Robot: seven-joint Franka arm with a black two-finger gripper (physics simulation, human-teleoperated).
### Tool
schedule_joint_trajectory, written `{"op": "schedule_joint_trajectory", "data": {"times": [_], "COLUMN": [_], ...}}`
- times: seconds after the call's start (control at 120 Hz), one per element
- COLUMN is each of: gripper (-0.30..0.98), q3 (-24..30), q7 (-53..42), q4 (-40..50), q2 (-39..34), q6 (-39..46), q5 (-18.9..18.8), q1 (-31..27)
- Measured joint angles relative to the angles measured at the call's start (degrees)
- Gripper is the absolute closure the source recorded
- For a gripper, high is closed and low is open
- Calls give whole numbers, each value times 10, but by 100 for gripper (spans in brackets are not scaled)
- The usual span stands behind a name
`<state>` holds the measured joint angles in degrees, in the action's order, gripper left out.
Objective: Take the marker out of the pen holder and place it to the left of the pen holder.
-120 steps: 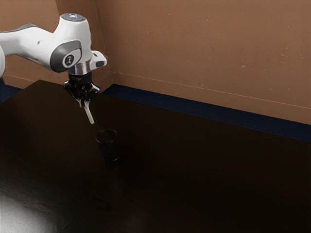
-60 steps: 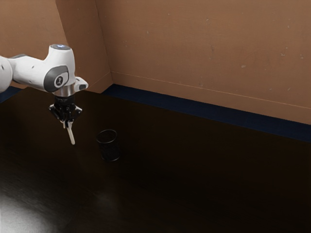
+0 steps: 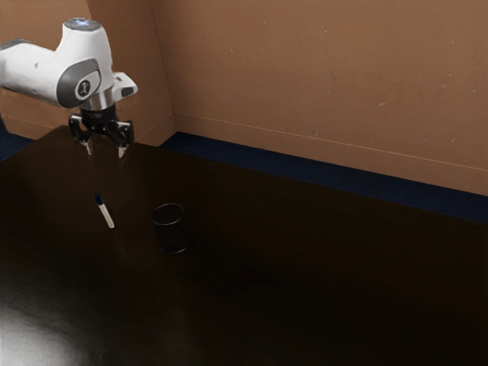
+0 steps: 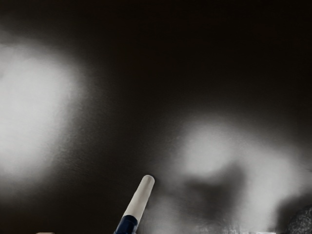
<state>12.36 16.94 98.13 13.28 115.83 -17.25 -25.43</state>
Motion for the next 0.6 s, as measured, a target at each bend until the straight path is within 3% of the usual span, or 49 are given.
{"op": "schedule_joint_trajectory", "data": {"times": [0.1, 0.183, 0.275, 0.408, 0.6], "gripper": [10, 7, 5, 3, 1], "q3": [35, 62, 72, 72, 72], "q7": [-15, -38, -60, -87, -116], "q4": [-11, -56, -103, -159, -164], "q2": [-123, -145, -149, -148, -131], "q6": [-71, -146, -209, -286, -334], "q5": [26, 76, 98, 110, 87], "q1": [8, 32, 78, 120, 103]}}
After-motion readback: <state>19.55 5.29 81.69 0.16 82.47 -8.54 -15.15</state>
